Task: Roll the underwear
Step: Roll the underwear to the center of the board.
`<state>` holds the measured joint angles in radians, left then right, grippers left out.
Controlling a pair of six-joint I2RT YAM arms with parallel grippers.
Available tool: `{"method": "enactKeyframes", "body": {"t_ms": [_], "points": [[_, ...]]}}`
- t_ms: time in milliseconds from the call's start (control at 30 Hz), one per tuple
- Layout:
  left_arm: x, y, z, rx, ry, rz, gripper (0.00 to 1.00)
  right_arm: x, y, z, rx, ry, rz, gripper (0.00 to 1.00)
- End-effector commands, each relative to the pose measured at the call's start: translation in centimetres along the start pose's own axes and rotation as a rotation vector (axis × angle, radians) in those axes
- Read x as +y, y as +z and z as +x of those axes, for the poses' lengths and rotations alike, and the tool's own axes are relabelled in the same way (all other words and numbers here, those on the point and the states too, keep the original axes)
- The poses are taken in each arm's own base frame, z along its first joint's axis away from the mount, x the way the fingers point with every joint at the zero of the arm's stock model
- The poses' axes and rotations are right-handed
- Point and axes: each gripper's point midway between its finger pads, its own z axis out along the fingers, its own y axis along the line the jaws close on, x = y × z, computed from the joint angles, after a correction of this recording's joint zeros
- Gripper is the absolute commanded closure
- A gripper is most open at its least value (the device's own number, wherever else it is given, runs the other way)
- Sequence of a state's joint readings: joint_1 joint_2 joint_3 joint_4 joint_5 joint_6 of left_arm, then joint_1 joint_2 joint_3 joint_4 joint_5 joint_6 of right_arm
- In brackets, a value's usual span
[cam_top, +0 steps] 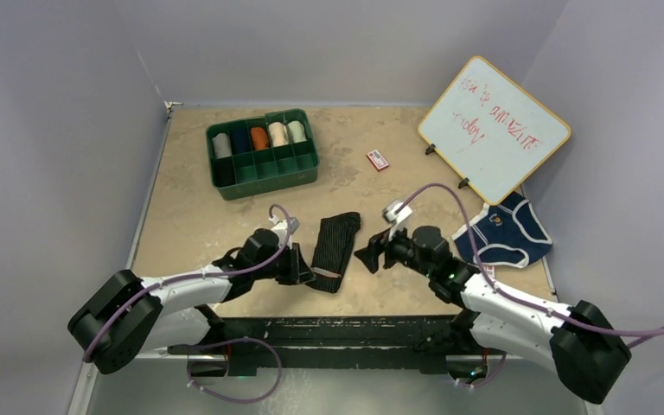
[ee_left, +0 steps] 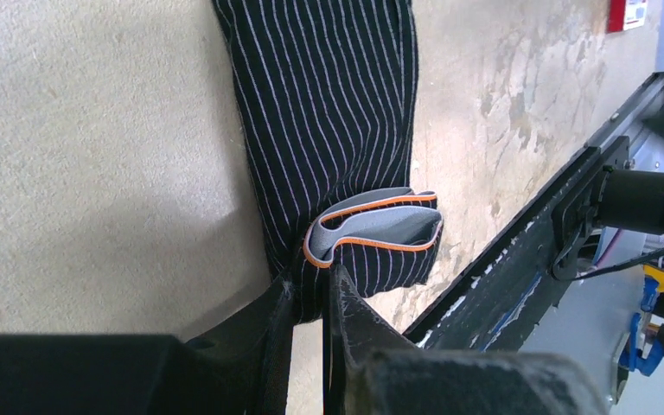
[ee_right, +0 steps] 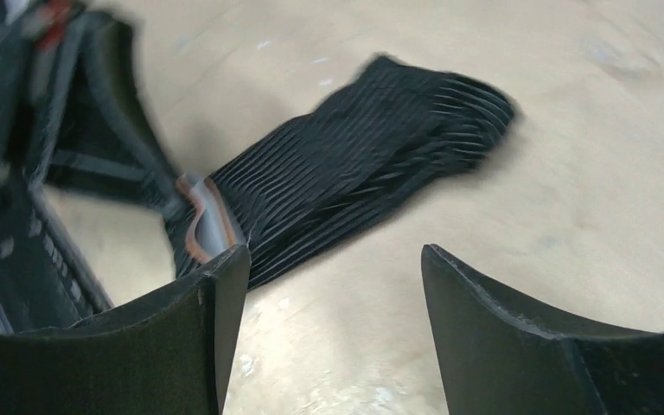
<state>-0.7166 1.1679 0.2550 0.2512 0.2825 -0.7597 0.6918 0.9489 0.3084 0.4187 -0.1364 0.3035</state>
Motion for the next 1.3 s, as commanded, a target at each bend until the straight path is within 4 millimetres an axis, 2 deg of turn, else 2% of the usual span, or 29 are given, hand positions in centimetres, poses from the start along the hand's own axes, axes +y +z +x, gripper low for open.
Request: {"method": "enactKeyframes", "body": {"t_ms": [0, 133, 267, 467, 567, 767, 900, 1000, 1267], "points": [[0.0, 0.0, 0.5, 0.085, -0.061, -0.058, 1.00, 4.0, 0.6, -1.5, -0.112, -0.547, -0.103, 0.27], [0.3, 0.0, 0.7, 0.109, -0.098, -0.095, 1.00, 6.7, 1.5, 1.7, -0.020, -0.920, -0.176, 0.31], [0.4, -0.1, 0.6, 0.119, -0.119, -0.119, 1.00, 8.5, 2.3, 3.5, -0.018, -1.164, -0.196, 0.35], [0.8, -0.4, 0.9, 0.148, -0.136, -0.143, 1.00, 11.8, 2.4, 5.2, -0.085, -1.302, -0.314, 0.37], [0.7, -0.4, 0.9, 0.152, -0.137, -0.140, 1.00, 12.8, 2.6, 5.9, -0.087, -1.339, -0.355, 0.38], [0.8, -0.4, 0.6, 0.147, -0.137, -0.138, 1.00, 13.1, 2.7, 8.2, -0.021, -1.336, -0.435, 0.40], [0.3, -0.4, 0.5, 0.154, -0.125, -0.110, 1.00, 11.9, 3.2, 9.7, 0.052, -1.349, -0.413, 0.43], [0.2, -0.4, 0.4, 0.160, -0.109, -0.103, 1.00, 10.8, 3.7, 9.9, 0.083, -1.389, -0.361, 0.44], [0.3, -0.3, 0.6, 0.190, -0.094, -0.094, 1.00, 9.7, 4.5, 10.4, 0.123, -1.456, -0.321, 0.46]]}}
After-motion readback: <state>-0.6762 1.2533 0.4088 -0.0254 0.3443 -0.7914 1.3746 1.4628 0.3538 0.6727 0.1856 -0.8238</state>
